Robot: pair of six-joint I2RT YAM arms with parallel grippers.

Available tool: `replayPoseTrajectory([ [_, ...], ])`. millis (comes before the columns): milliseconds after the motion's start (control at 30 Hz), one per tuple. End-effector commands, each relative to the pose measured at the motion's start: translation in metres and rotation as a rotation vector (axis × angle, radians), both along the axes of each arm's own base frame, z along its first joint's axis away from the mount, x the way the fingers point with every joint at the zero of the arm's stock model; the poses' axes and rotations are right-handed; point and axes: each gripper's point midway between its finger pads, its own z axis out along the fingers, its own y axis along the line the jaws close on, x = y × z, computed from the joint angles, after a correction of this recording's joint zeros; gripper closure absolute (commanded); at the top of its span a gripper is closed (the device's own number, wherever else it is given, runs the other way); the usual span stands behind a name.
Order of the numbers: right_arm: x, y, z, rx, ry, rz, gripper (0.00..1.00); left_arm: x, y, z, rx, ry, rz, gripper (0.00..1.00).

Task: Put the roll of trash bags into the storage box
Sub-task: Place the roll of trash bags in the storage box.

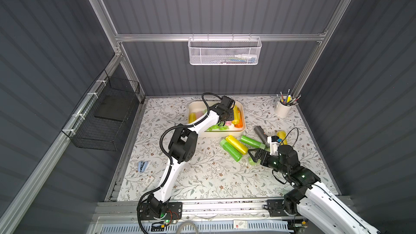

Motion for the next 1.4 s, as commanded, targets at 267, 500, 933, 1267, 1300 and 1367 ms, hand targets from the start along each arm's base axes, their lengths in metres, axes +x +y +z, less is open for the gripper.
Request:
replayPoseTrajectory([
  [267, 0.001, -0.003, 0.004, -0.033, -0.002, 0.000, 0.01, 0.011, -0.009, 0.022, -0.079, -0.041, -0.025, 0.25],
  [500, 0.000, -0.005, 0.007, -0.035, -0.002, -0.001, 0.01, 0.004, -0.005, 0.047, -0.097, -0.073, -0.039, 0.00],
  [933, -0.007, -0.009, 0.012, -0.084, 0.041, 0.010, 0.01, -0.037, 0.022, 0.098, -0.141, -0.091, -0.032, 0.00],
  [1267, -0.012, -0.018, -0.005, -0.120, 0.093, -0.024, 0.01, -0.102, 0.067, 0.116, -0.172, -0.096, -0.041, 0.00],
  [1300, -0.013, -0.019, -0.006, -0.125, 0.099, -0.023, 0.01, -0.112, 0.076, 0.108, -0.160, -0.080, -0.034, 0.00],
  [1367, -0.015, -0.021, -0.010, -0.143, 0.111, -0.021, 0.01, -0.127, 0.091, 0.104, -0.153, -0.078, -0.011, 0.00],
])
